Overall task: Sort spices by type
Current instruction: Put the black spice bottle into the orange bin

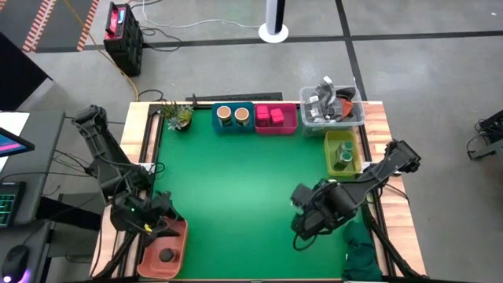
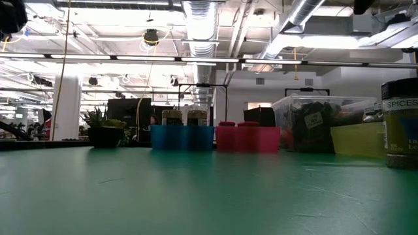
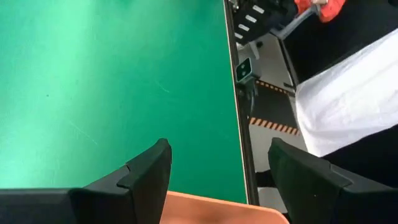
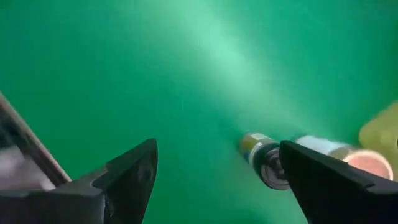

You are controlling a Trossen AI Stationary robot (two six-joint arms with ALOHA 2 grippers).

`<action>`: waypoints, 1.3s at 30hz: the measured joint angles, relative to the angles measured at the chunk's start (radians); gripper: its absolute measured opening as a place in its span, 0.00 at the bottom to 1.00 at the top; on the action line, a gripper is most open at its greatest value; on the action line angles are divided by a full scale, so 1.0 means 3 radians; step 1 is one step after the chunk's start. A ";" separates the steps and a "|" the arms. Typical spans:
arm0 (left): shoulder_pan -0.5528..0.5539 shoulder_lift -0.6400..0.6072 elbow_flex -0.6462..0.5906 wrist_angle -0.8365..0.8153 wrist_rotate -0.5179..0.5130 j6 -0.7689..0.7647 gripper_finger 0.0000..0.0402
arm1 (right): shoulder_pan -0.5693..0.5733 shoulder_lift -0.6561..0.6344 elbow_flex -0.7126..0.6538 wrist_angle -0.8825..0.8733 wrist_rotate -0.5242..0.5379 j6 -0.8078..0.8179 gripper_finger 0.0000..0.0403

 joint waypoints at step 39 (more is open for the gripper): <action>0.0266 -0.0382 0.0000 -0.0333 0.0114 -0.0557 0.64 | -0.0380 -0.0006 -0.1101 0.0215 -0.0901 -0.2603 0.99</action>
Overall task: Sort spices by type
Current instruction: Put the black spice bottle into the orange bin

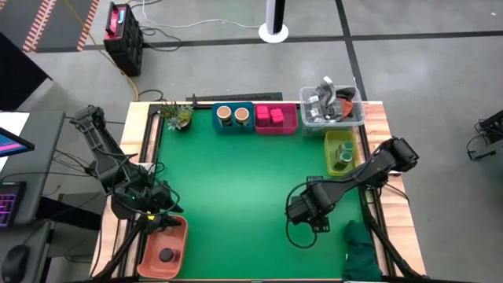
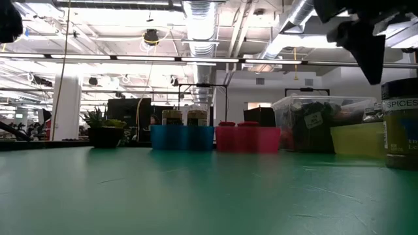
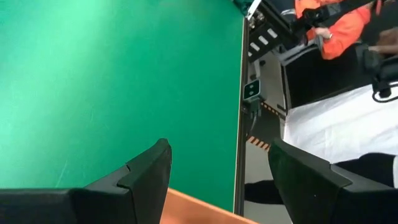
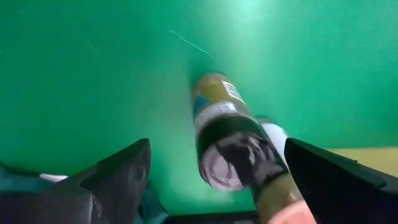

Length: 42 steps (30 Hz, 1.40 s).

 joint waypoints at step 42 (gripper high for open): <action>0.0519 0.0050 0.0146 -0.0367 0.0116 0.0691 0.64 | -0.0314 -0.0003 0.0771 0.0523 -0.0125 0.0878 0.50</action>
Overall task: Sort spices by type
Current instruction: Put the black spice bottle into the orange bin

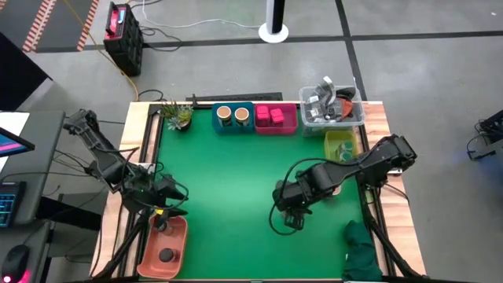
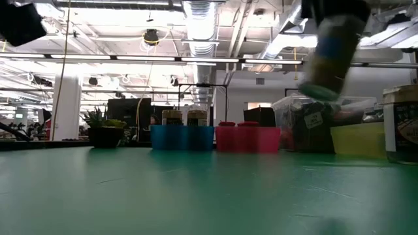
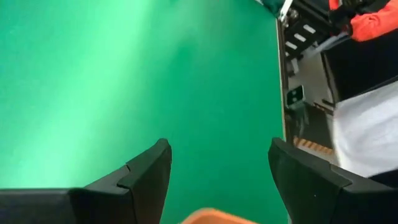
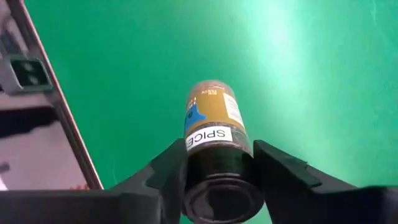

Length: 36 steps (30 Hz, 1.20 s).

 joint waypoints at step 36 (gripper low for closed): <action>0.0841 0.1066 0.0799 0.0539 0.0987 0.0935 0.64 | -0.0107 -0.0048 -0.1308 0.0399 -0.0375 0.0414 0.91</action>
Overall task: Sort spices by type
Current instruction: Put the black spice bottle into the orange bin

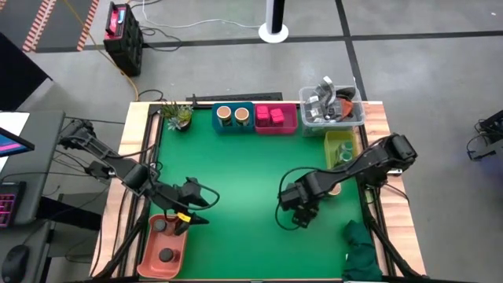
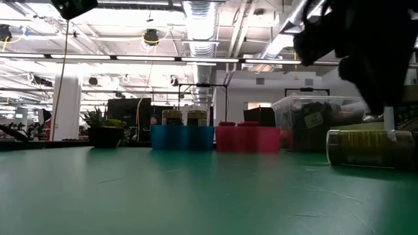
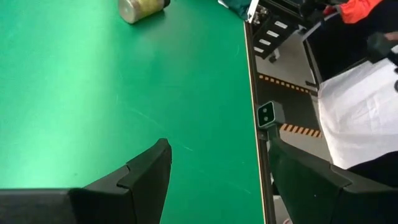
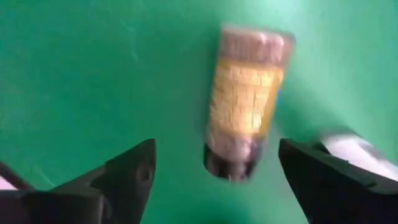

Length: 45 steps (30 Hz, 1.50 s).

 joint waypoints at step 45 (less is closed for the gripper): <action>0.0006 -0.0001 0.0000 -0.0134 -0.0024 0.0085 0.64 | -0.0293 0.0057 -0.0317 0.1007 -0.0070 0.0360 0.34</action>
